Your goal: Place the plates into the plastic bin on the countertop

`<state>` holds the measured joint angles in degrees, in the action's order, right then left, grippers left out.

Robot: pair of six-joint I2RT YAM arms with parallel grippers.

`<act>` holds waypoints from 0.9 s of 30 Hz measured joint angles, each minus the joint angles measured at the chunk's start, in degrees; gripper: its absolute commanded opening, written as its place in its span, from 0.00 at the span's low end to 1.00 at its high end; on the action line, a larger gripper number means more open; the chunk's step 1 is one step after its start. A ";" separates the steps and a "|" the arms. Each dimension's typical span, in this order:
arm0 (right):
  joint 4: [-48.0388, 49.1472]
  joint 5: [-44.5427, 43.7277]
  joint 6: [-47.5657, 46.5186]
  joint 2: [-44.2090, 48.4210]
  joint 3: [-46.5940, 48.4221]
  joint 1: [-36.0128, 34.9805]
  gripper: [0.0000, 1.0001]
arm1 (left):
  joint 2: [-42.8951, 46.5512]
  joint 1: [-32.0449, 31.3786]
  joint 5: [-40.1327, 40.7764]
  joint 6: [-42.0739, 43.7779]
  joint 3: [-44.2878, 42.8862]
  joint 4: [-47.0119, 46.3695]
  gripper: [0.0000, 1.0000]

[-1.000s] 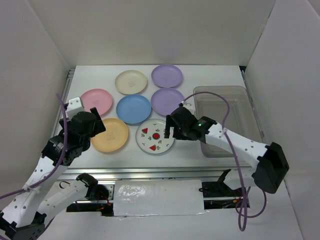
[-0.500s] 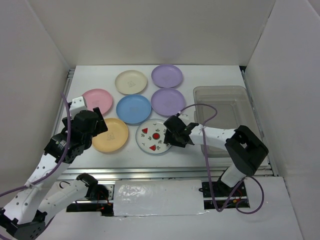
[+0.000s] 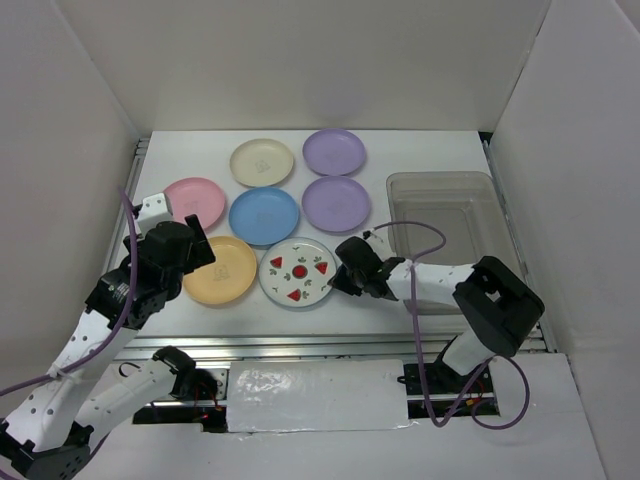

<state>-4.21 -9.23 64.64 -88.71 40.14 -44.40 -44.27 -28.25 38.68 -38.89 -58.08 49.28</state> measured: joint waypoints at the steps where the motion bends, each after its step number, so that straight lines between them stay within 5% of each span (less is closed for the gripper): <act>1: 0.22 -0.15 0.87 0.35 -0.42 -0.28 0.00 | 0.04 0.00 0.00 0.00 0.00 0.00 0.99; 15: -15.26 -10.27 3.15 23.56 -6.12 -3.89 0.00 | 0.22 0.00 0.00 0.07 0.00 0.00 0.99; 27: -24.02 -6.93 -4.31 37.94 -1.73 3.21 0.00 | 0.22 0.00 0.02 0.04 0.00 0.00 0.99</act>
<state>-28.23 -16.16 60.34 -50.76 38.41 -41.19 -44.05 -28.25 38.70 -38.85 -58.08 49.28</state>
